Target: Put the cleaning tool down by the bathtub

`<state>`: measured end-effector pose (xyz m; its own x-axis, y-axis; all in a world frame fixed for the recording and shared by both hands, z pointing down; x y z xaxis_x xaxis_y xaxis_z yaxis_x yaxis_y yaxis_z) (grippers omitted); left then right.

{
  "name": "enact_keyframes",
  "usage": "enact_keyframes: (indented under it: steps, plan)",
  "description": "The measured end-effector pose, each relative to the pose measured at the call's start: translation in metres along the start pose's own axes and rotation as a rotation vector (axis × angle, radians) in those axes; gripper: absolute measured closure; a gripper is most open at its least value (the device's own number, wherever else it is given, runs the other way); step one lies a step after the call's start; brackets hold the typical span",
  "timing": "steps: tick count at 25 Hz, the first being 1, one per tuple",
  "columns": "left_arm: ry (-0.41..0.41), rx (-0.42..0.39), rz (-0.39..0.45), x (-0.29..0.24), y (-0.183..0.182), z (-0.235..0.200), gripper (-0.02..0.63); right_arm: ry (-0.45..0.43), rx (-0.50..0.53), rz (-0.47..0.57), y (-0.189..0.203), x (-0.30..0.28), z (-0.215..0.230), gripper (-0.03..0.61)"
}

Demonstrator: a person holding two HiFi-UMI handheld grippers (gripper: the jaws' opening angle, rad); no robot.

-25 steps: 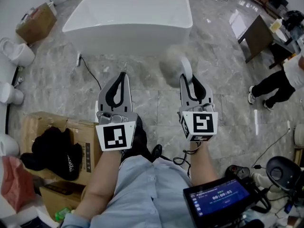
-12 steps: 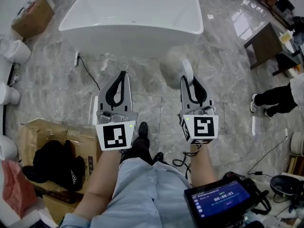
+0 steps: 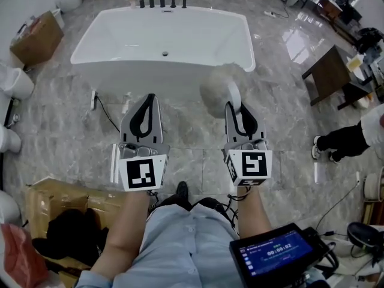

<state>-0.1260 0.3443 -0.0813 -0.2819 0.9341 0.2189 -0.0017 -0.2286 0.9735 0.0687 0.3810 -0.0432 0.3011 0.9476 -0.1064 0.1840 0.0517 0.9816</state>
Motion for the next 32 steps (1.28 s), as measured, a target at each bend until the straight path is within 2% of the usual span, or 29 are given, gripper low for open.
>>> enact_keyframes:
  steps: [9,19,27,32]
  plan:
    - [0.038,0.011,0.017,-0.036,0.004,0.000,0.598,0.044,0.019,0.005,-0.011,-0.019,0.017,0.482]
    - [0.068,-0.013,-0.040,-0.086,0.043,0.035,0.598,0.049,-0.037,-0.027,0.028,-0.050,0.067,0.482]
    - [0.083,-0.065,-0.092,-0.174,0.078,0.077,0.598,0.015,-0.094,-0.044,0.063,-0.110,0.143,0.482]
    - [0.060,-0.092,-0.101,-0.238,0.083,0.104,0.598,-0.036,-0.113,-0.044,0.070,-0.152,0.195,0.482]
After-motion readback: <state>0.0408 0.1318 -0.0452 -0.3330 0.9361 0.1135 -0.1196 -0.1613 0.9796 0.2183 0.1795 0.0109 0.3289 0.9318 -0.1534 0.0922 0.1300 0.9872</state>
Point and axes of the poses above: the fingertips, and each gripper's own axes: x backward along the fingers, z to its right, y out of its underside, the point moved 2 cm from there along x, backward along the fingers, and after that the axes turned 12 degrees about -y, right-handed, at the moved point
